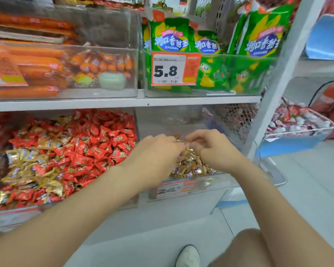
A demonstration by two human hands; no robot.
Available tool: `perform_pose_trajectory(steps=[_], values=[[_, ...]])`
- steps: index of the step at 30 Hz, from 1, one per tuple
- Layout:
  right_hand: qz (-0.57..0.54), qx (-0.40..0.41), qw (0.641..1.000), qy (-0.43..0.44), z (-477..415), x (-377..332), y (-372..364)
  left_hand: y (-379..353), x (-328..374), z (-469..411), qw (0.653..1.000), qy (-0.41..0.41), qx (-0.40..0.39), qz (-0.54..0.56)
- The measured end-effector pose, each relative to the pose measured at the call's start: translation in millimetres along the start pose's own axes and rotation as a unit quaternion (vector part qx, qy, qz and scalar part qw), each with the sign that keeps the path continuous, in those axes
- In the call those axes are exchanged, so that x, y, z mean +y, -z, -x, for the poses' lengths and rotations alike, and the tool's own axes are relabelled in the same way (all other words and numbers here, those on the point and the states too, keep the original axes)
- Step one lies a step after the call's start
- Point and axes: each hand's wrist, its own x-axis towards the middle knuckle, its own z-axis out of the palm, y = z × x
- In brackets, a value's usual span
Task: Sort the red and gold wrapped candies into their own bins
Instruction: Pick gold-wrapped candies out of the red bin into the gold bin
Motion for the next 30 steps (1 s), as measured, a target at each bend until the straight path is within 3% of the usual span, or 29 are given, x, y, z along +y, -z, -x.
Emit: perform_pose_trajectory(steps=[3, 6, 9, 12, 15, 17, 21, 30], values=[[-0.047, -0.013, 0.998, 0.045, 9.9, -54.4, -14.7, 28.9, -16.9, 56.2, 0.991, -0.020, 0.110, 0.068], [-0.070, -0.008, 0.989, 0.127, 22.9, -118.8, -41.0, 37.9, -50.9, 105.4, 0.975, 0.120, 0.159, 0.094], [-0.043, -0.036, 0.967, 0.250, 28.6, -170.6, -80.6, 36.6, -98.1, 146.4, 0.952, 0.261, 0.114, 0.111], [0.103, -0.052, 0.938, 0.326, 17.8, -189.6, -127.7, 36.9, -136.4, 181.3, 0.942, 0.312, 0.038, 0.119], [0.226, -0.116, 0.919, 0.302, 4.3, -194.9, -163.7, 40.9, -155.8, 206.5, 0.941, 0.319, 0.019, 0.112], [0.274, -0.145, 0.903, 0.296, -9.5, -193.0, -182.0, 41.5, -164.7, 215.0, 0.936, 0.329, -0.034, 0.119], [0.349, -0.104, 0.876, 0.317, -42.8, -199.5, -197.2, 38.9, -177.1, 214.9, 0.928, 0.338, -0.114, 0.104], [0.236, 0.020, 0.917, 0.322, -53.4, -214.2, -194.7, 34.3, -196.7, 207.8, 0.917, 0.368, -0.056, 0.139]])
